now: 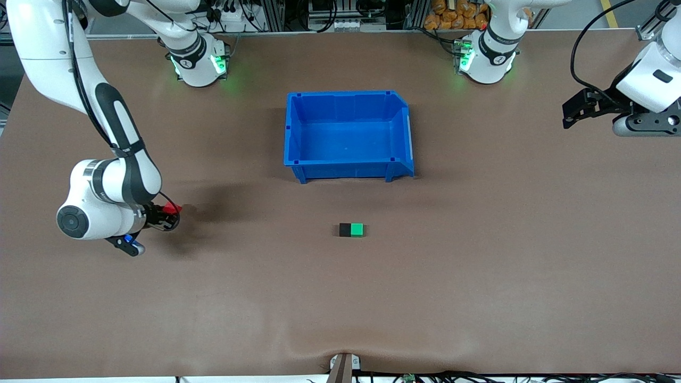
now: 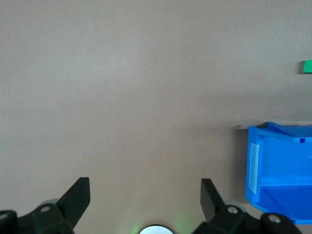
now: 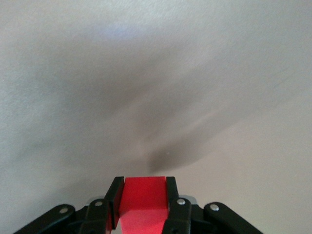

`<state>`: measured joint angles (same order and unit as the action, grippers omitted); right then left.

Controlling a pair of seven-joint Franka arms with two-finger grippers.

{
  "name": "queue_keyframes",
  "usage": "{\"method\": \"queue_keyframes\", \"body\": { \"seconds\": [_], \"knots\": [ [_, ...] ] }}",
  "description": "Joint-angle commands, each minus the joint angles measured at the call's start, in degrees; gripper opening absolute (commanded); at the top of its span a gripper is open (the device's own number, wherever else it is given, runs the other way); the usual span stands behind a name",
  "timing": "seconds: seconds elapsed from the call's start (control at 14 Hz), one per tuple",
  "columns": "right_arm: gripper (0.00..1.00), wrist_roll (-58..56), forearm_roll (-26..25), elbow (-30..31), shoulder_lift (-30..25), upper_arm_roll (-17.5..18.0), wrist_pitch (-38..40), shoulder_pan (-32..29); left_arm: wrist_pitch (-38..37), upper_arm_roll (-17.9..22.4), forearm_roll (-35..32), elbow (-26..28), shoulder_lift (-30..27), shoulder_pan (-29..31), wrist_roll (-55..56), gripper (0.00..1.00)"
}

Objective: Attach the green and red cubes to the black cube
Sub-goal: 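Lift the red cube with the right gripper and carry it toward the black cube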

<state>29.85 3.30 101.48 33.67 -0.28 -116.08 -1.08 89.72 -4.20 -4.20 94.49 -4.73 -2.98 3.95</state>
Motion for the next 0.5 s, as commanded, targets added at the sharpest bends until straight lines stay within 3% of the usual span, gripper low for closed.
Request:
{"method": "queue_keyframes", "body": {
  "seconds": [0.0, 0.43],
  "knots": [
    [0.00, 1.53, 3.10, 0.39, -1.24, -0.24, 0.86, 0.46, 2.21, -0.89, 0.33, 0.96, -0.64, -0.18, -0.53, 1.00],
    [0.00, 4.33, 6.54, 0.13, -1.24, -0.24, 0.86, 0.90, 2.22, -1.16, 0.42, 1.05, -0.72, -0.09, -0.17, 1.00]
  ]
}}
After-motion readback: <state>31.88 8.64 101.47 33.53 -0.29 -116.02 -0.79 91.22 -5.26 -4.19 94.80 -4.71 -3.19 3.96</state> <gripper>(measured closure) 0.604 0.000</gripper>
